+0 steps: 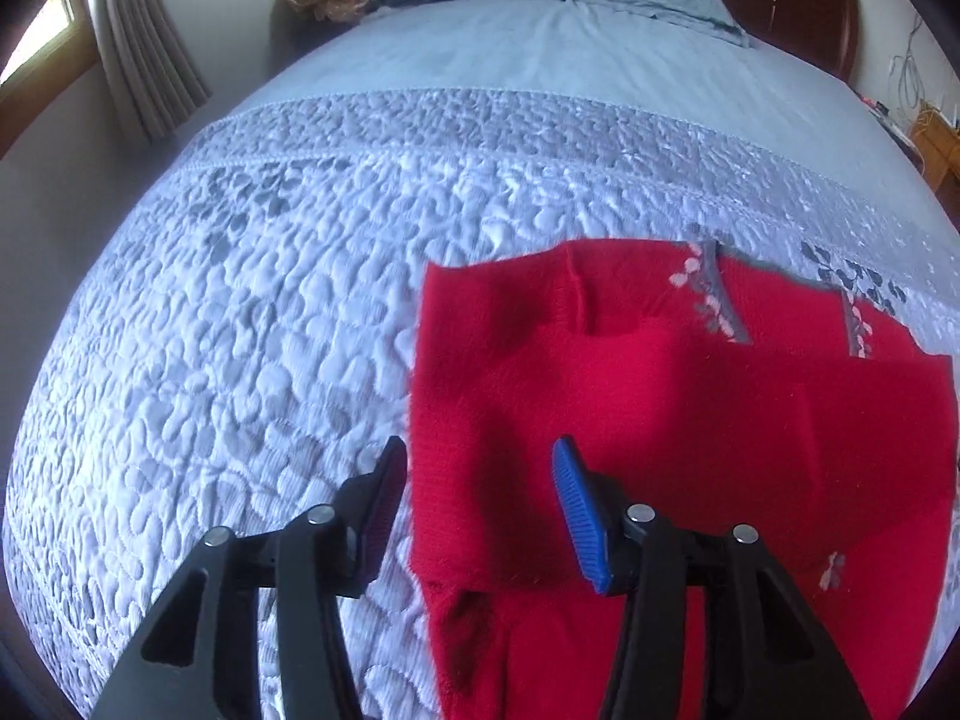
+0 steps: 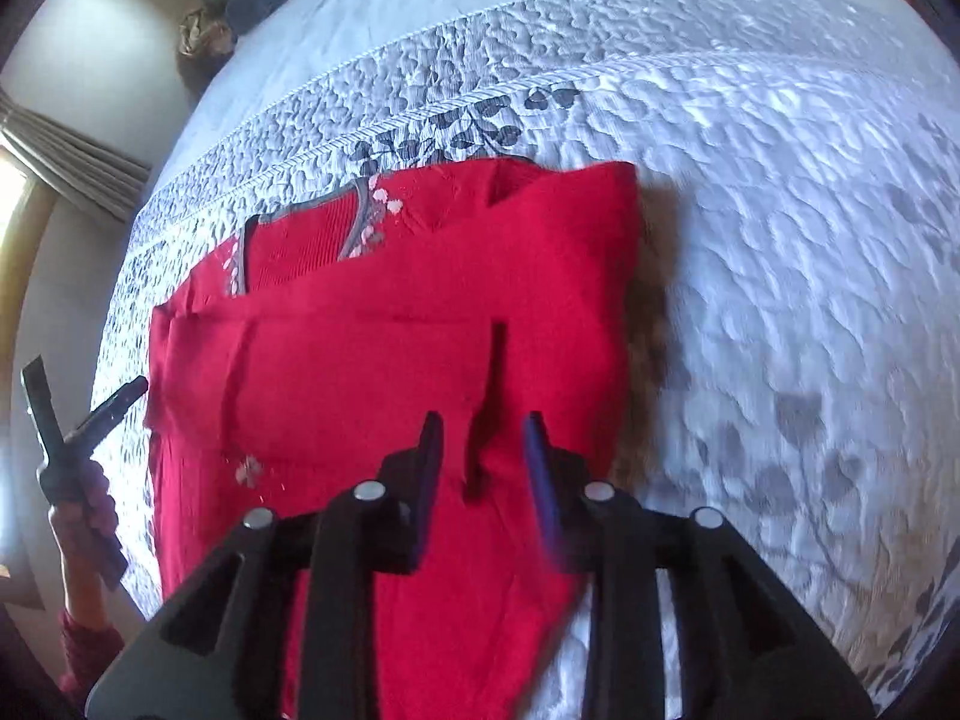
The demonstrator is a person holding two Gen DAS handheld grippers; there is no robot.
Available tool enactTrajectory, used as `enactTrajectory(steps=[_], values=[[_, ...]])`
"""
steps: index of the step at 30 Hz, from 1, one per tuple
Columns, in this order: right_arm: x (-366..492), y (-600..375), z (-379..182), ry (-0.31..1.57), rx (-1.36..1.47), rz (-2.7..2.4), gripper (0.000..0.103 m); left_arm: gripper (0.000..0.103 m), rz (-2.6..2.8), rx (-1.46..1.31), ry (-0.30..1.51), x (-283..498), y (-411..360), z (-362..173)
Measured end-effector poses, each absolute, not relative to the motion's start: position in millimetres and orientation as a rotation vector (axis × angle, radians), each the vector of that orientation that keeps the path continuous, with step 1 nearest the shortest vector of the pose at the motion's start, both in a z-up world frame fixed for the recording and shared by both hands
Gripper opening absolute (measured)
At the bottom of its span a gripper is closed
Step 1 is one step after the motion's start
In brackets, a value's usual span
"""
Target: Fold small clothes
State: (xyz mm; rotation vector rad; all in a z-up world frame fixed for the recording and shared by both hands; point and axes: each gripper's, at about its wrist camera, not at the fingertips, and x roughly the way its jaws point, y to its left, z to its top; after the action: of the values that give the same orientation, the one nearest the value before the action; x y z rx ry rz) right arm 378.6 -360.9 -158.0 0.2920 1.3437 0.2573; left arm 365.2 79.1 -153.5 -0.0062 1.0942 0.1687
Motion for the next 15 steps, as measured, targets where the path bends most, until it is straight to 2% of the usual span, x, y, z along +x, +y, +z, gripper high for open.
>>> enactTrajectory(steps=[4,5,7,11,15], values=[[393.7,-353.4,-188.1,1.389,0.314,0.251,0.035,0.052,0.171,-0.008,1.128,376.2,67.3,-169.3],[398.7,-351.4,-191.1,1.391,0.336,0.271,0.033,0.052,0.18,-0.011,1.136,377.6,66.5,-174.0],[406.0,-342.5,-189.8,1.391,0.322,0.307,0.006,0.052,0.195,-0.01,1.144,379.1,65.6,-181.8],[407.6,-340.3,-153.2,1.26,0.278,0.322,0.005,0.052,0.203,-0.026,1.097,374.4,66.6,-175.9],[415.7,-353.7,-141.0,1.223,0.227,0.225,0.005,0.061,0.197,0.0,1.076,376.8,61.5,-174.5]])
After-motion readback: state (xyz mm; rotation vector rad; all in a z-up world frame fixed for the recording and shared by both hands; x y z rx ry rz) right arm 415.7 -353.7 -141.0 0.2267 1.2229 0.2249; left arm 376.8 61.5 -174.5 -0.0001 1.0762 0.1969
